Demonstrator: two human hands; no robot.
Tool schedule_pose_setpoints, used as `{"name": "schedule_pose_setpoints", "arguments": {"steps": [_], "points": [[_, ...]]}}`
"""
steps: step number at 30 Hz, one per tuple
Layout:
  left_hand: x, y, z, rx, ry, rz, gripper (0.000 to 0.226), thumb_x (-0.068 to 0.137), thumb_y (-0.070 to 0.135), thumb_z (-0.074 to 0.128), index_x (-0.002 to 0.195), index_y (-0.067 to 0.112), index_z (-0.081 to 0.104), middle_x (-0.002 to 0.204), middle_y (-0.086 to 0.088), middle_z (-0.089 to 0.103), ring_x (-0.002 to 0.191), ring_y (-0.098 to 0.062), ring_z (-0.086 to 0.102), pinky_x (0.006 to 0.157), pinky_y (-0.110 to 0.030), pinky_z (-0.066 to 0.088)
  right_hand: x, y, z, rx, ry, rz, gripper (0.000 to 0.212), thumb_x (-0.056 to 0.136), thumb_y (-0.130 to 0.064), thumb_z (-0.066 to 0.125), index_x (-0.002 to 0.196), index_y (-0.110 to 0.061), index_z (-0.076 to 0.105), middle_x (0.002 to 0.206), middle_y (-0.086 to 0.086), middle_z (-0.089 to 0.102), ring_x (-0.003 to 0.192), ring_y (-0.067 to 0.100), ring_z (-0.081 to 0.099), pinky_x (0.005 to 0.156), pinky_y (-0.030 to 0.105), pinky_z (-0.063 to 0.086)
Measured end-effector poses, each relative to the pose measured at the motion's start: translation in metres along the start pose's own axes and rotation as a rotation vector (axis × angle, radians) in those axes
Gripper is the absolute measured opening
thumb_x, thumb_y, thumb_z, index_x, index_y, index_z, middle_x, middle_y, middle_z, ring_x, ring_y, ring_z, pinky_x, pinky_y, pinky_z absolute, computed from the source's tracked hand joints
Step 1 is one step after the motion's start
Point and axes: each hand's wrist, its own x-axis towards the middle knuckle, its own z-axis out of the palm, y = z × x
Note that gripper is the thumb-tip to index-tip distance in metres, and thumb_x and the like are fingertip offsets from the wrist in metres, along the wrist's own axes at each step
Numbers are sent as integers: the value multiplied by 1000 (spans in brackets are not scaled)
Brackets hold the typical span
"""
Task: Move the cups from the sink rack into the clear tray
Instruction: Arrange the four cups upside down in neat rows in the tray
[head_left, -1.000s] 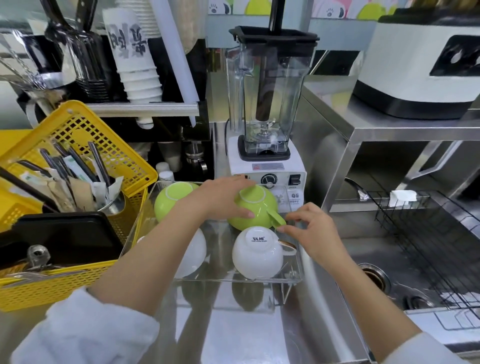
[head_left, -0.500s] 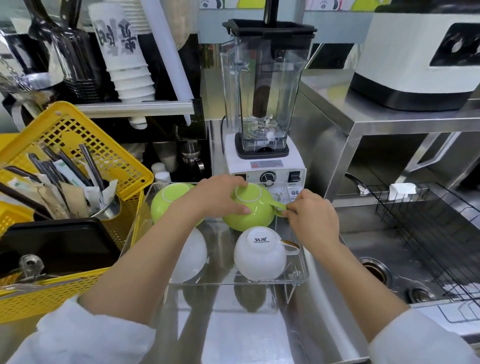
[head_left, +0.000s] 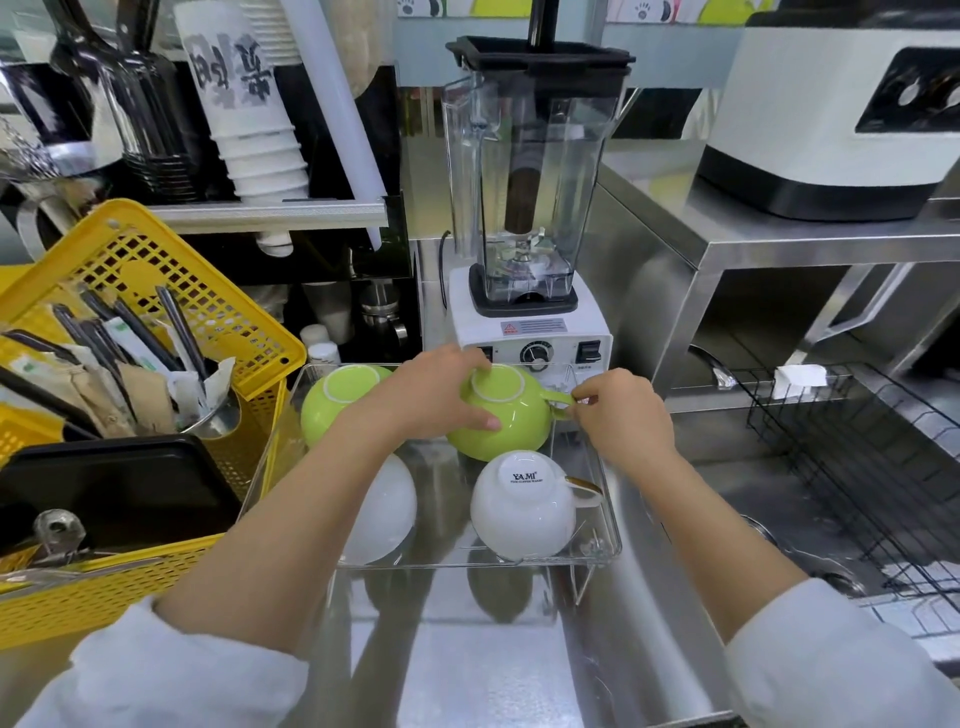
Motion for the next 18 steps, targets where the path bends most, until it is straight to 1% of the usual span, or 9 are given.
{"name": "schedule_pose_setpoints", "arguments": {"steps": [2,4,6,8,10,11,13,15,18], "points": [[-3,0,-3,2,-11,7,68,74,48,69,131,25,41,123,-4,48,111,-26,47,90,-37,39,2,0,-2,-24,-48,3,17,80,-19,63,95,-14,69,99,13,69,90,35,59,76,37,47],[-8,-2,-10,1,17,10,66,78,49,64,133,24,40,130,-6,47,120,-26,44,99,-41,37,3,-1,-9,-33,-86,15,31,80,-25,65,109,-15,63,111,9,66,102,32,57,89,41,45],[-15,-8,-20,-33,92,3,61,82,46,61,134,22,40,135,-7,45,125,-26,41,103,-41,34,4,-5,-19,17,-81,-5,40,80,-26,67,118,-17,58,110,6,63,103,28,56,95,42,41],[-24,-20,-34,-90,168,-5,55,84,40,60,133,22,42,135,-5,47,124,-22,43,101,-35,35,4,-12,-28,125,-62,-83,34,79,-23,68,112,-18,62,95,2,60,87,22,54,87,36,43],[-34,-36,-47,-125,208,-26,50,85,36,60,131,23,45,134,-3,50,122,-18,46,95,-30,35,3,-22,-34,238,-80,-148,26,79,-19,69,105,-17,67,85,-1,58,74,15,50,68,24,42],[-39,-45,-52,-138,216,-47,49,85,36,61,130,24,45,133,-3,51,122,-18,46,94,-30,36,3,-27,-35,280,-100,-172,23,79,-18,69,102,-16,68,82,0,58,71,13,49,62,21,39],[-46,-59,-58,-158,211,-100,52,82,38,64,130,26,45,134,-2,51,123,-19,46,96,-34,39,3,-37,-34,304,-134,-217,21,80,-17,69,100,-14,68,81,1,60,69,12,49,61,21,37],[-51,-68,-56,-157,172,-133,55,80,41,65,130,28,44,135,-1,49,122,-19,46,93,-34,41,3,-45,-28,291,-160,-254,20,80,-18,69,100,-15,68,82,1,61,72,13,51,66,24,38],[-55,-75,-48,-142,127,-148,59,78,42,67,130,29,42,137,0,46,122,-19,45,93,-34,40,4,-58,-17,263,-216,-333,15,80,-17,68,94,-17,71,73,-8,59,67,7,49,62,24,38]]}}
